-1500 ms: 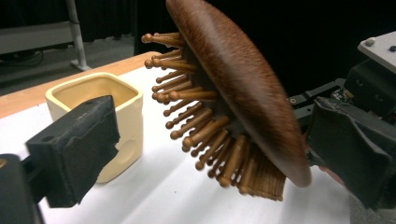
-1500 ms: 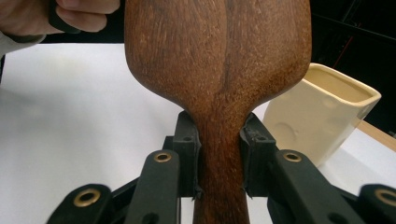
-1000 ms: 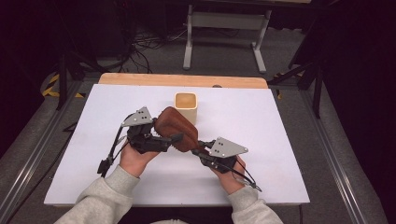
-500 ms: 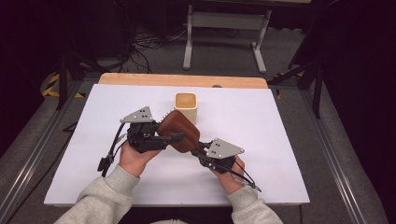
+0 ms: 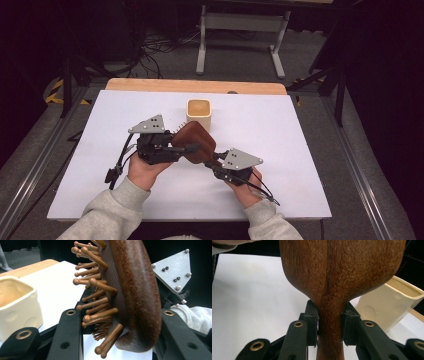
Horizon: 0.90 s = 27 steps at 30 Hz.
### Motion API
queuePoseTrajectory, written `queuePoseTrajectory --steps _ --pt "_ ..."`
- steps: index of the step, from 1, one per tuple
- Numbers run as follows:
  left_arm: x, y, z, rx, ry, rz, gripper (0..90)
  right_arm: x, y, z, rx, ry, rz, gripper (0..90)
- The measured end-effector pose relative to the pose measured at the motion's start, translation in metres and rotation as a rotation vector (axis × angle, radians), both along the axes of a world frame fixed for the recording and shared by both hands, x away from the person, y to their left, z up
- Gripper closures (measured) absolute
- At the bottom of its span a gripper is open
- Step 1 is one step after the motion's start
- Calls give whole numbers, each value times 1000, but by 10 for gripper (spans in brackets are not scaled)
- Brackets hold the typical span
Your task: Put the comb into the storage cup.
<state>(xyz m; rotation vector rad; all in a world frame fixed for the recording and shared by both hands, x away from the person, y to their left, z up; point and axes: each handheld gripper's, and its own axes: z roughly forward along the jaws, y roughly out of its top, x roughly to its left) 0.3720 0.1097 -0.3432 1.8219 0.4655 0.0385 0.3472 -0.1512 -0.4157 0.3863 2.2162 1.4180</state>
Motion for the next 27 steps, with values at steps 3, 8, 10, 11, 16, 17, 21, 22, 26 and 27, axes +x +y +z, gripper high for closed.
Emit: queuePoseTrajectory --steps 3,8,10,11,16,17,21,22,26,27 --pt "0 -1 5 -1 -7 -4 587 0 -3 2 26 3 7 684" --pt "1 0 16 -1 -26 2 585 1 -7 5 50 4 -1 474" --pt "1 1 22 8 -39 10 585 2 -9 6 70 14 -12 388" --pt "1 1 24 9 -44 16 584 4 -11 6 80 26 -10 335" --pt "3 6 36 16 -67 31 584 6 -19 9 111 60 -22 150" --pt "3 6 37 20 -68 34 583 7 -20 9 113 61 -27 118" --pt "5 8 44 30 -83 50 583 6 -28 11 119 76 -43 33" --pt "6 9 46 33 -90 58 583 6 -29 12 119 74 -47 24" --pt "8 12 52 44 -106 77 583 2 -39 14 118 81 -61 12" --pt "8 12 54 47 -109 82 583 2 -41 14 119 85 -64 12"
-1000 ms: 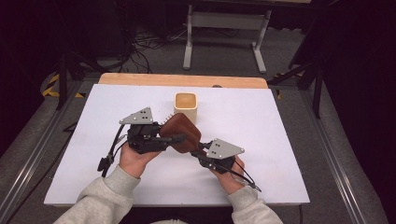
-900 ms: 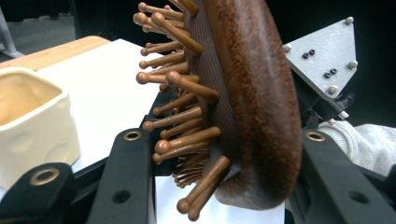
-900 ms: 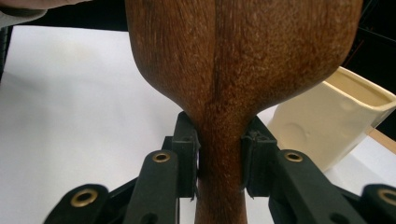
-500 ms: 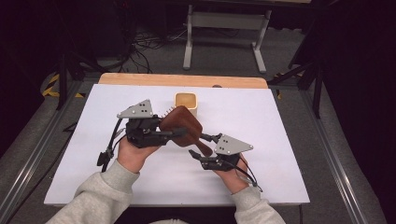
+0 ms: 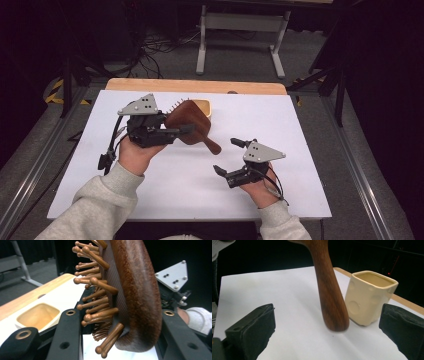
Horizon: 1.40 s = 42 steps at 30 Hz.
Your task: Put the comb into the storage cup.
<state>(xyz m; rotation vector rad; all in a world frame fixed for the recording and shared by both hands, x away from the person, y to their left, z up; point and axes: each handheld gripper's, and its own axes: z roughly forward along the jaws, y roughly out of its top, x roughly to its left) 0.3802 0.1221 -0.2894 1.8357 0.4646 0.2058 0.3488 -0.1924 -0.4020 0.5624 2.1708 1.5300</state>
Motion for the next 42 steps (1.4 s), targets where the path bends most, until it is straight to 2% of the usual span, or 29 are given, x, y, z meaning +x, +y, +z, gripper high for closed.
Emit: queuePoseTrajectory --steps 10,13,14,21,33,42 --pt "6 4 19 4 -39 41 582 -4 -20 -5 1 18 -40 11" --pt "7 3 25 11 -55 56 581 -4 -26 -8 -5 26 -52 11" --pt "8 1 29 26 -70 67 581 -4 -28 -10 -3 33 -58 11" --pt "12 -5 40 44 -98 99 579 -3 -34 -12 0 41 -71 11" --pt "22 -3 44 56 -119 172 576 -1 -37 -14 -14 49 -80 12" --pt "28 -1 44 57 -142 245 575 0 -37 -14 -12 53 -81 12"
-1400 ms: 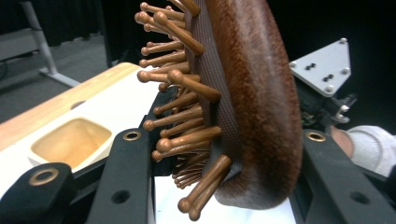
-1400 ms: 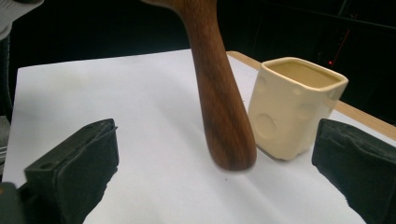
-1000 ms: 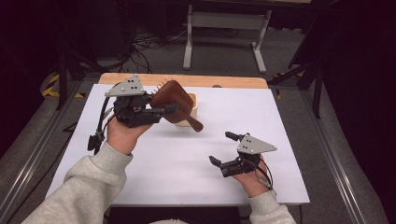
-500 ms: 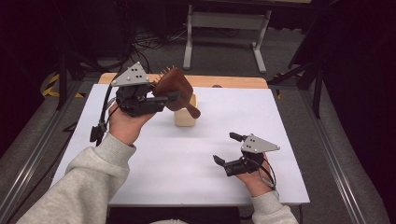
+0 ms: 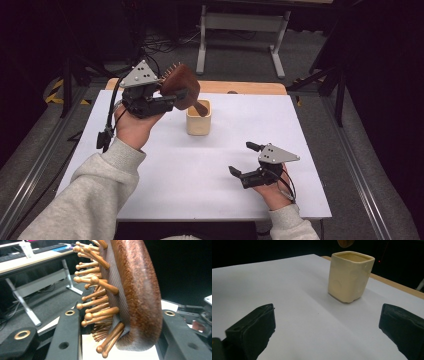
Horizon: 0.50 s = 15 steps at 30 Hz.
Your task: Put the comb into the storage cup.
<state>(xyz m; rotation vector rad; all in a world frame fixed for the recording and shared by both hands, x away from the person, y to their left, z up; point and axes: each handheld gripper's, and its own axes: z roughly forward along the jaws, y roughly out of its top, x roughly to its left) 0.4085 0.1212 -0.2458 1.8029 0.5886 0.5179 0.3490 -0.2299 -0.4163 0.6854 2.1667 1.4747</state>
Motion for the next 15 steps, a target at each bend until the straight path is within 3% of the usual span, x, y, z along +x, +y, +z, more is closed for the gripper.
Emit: queuePoseTrajectory --steps 15 --pt "16 -3 -7 4 -2 72 573 0 -1 0 2 -1 -3 12"
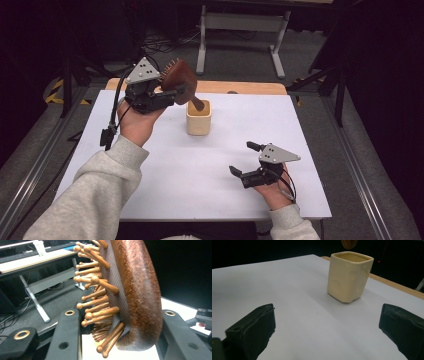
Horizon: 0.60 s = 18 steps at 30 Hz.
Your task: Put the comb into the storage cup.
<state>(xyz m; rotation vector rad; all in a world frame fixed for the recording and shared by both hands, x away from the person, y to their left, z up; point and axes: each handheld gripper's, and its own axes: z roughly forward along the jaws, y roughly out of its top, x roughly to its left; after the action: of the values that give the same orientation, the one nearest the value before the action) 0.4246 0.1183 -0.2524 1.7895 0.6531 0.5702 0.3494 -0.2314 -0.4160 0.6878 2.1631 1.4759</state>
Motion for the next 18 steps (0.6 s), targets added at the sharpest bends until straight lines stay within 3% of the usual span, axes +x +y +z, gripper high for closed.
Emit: queuePoseTrajectory --steps 18 --pt "18 -5 -10 10 20 52 568 1 0 -1 1 8 1 13"
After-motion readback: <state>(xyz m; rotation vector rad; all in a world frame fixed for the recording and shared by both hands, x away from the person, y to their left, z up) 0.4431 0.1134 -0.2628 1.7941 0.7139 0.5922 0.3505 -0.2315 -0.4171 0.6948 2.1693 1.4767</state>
